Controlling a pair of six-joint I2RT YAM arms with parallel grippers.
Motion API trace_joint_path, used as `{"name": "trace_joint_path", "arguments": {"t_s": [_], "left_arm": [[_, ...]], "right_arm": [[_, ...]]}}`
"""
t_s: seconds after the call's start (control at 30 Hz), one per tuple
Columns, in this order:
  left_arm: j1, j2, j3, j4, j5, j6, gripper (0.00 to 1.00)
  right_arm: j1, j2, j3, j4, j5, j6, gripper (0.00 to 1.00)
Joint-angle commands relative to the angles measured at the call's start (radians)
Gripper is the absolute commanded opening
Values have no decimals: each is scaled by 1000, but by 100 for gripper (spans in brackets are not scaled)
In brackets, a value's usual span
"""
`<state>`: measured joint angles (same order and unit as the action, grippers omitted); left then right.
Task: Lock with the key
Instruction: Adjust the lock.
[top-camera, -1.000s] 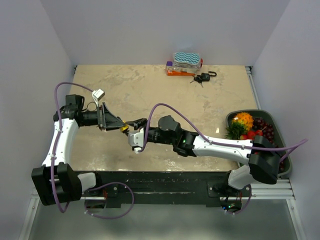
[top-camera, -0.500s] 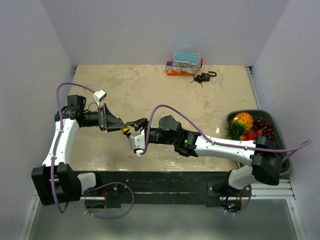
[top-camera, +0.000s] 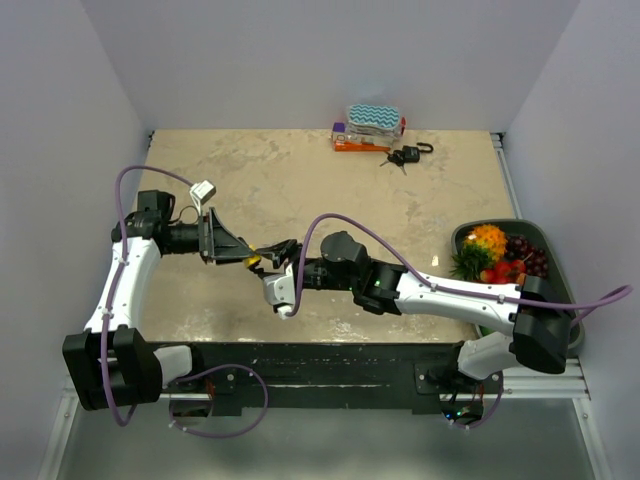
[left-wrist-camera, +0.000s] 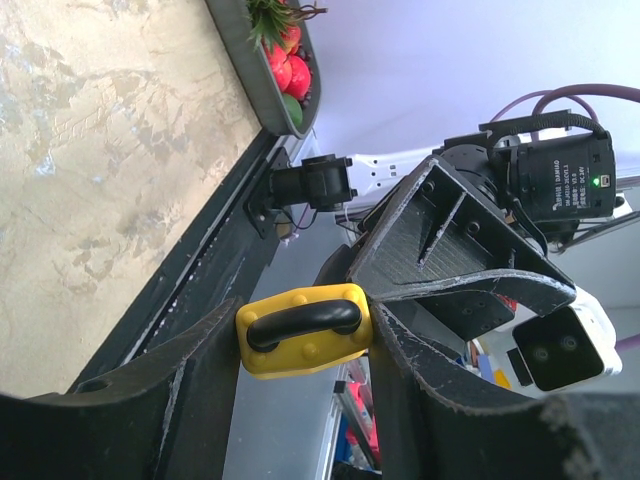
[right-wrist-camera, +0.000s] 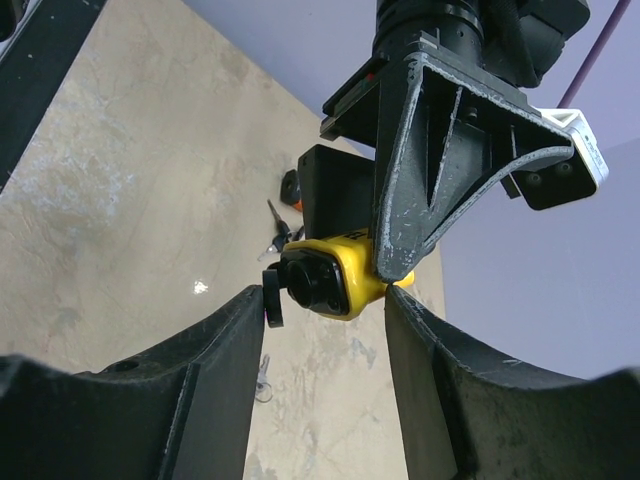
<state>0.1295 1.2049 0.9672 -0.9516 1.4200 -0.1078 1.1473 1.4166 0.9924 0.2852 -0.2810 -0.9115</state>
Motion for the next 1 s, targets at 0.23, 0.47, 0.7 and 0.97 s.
{"name": "trace_joint_path", "arguments": {"t_s": [0.23,0.47,0.7,0.97], "left_arm": [[-19,-27,-12,7,172,-9,0],[-27,-19,-4,10,168,-10,0],[-31,-16,-4,7,163,-9,0],[-36,10,8,1,183,-12,0]], "right_arm": [[2,18,32,49,-4,40,49],[3,56,58,68,8,72,46],[3,74,66,91,51,102,41],[5,122,83,158,89,149,45]]}}
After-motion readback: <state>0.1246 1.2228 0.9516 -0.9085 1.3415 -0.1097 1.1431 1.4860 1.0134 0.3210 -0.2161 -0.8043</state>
